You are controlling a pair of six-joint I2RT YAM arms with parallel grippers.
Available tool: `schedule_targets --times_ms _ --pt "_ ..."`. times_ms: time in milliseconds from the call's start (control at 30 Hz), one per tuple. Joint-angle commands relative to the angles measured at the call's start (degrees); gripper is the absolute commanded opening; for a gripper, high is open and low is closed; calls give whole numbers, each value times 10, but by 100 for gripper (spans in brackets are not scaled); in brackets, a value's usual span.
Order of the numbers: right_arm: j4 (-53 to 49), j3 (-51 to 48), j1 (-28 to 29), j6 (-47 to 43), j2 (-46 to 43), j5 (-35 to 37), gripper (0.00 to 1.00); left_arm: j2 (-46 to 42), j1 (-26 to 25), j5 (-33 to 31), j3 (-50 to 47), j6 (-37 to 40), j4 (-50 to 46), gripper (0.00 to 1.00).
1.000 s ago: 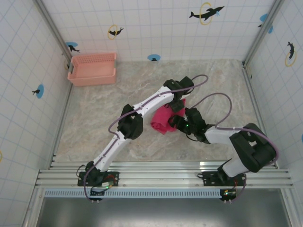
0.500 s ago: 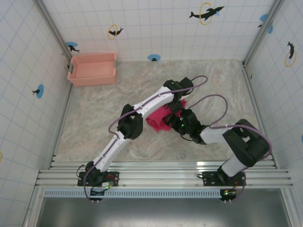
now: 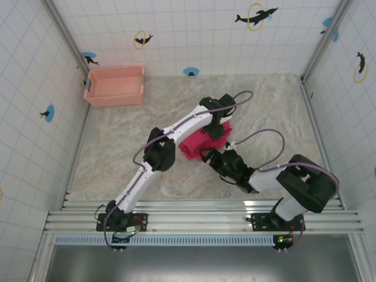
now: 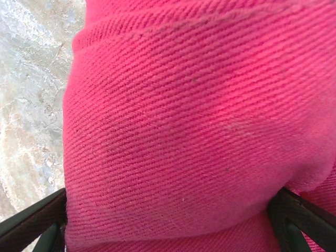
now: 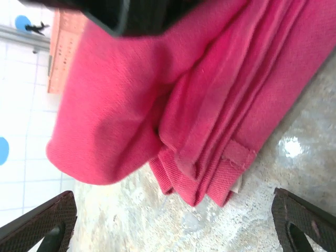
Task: Roll up the long pants
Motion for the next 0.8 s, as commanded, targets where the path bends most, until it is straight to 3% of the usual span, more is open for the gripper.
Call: schedule_targets --times_ms 0,167,433,467,533,633,767 --pt "-8 9 2 -21 -20 59 98 74 8 22 -51 3 -107 97" --pt "20 53 -20 -18 48 25 98 74 13 33 -51 0 -108 97" --pt "185 113 -24 104 268 6 100 71 12 56 -66 -1 -108 97" --pt "212 118 -23 115 295 12 96 70 13 63 -72 -1 -109 97" --pt "240 125 -20 138 329 22 79 66 12 72 -86 -3 -107 97" --pt "268 136 -19 146 360 33 42 54 14 107 -117 -8 -95 97" --pt "263 137 -18 144 367 47 24 26 26 153 -132 -23 -76 97"
